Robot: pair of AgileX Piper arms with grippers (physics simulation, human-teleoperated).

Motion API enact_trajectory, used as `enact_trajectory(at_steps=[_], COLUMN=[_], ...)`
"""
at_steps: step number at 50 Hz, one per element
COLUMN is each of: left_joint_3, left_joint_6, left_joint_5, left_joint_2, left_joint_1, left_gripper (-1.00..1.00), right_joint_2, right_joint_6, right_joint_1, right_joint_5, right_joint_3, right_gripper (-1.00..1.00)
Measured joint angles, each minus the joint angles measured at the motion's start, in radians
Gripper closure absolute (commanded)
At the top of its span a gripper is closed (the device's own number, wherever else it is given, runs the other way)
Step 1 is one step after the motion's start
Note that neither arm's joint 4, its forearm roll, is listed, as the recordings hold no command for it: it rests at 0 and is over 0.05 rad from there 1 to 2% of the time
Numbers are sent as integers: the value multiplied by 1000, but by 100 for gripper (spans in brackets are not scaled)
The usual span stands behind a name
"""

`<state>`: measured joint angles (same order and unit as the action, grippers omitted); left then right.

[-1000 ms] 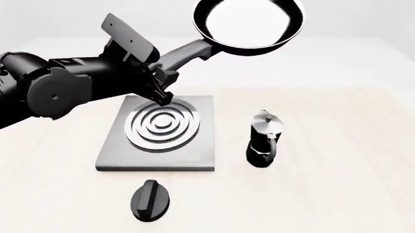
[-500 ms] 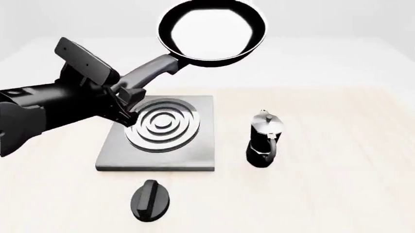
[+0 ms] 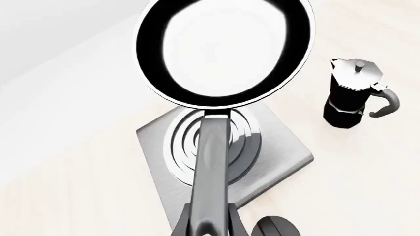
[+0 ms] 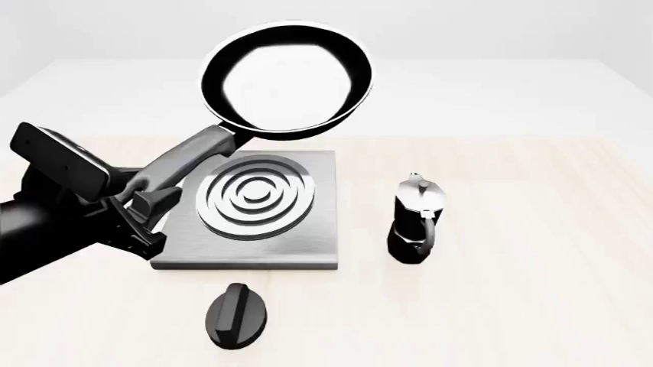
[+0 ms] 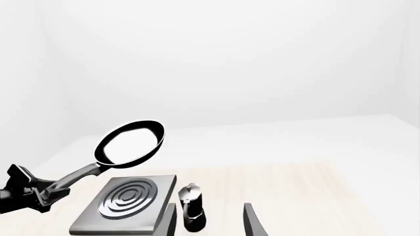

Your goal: Put the frying pan on the stove.

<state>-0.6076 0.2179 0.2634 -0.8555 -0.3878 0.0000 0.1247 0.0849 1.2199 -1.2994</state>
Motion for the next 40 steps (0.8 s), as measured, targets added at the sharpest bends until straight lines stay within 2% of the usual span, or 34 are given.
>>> enact_trajectory(at_steps=[16, 40], left_joint_3=[122, 270], left_joint_6=[-24, -61], left_joint_5=[28, -44], left_joint_2=[143, 189], left_joint_1=[29, 59], left_gripper=[100, 100], right_joint_2=[0, 0], right_joint_6=[-5, -8], right_joint_1=[0, -1], right_joint_5=[0, 0], right_joint_3=[1, 1], right_gripper=[-100, -100])
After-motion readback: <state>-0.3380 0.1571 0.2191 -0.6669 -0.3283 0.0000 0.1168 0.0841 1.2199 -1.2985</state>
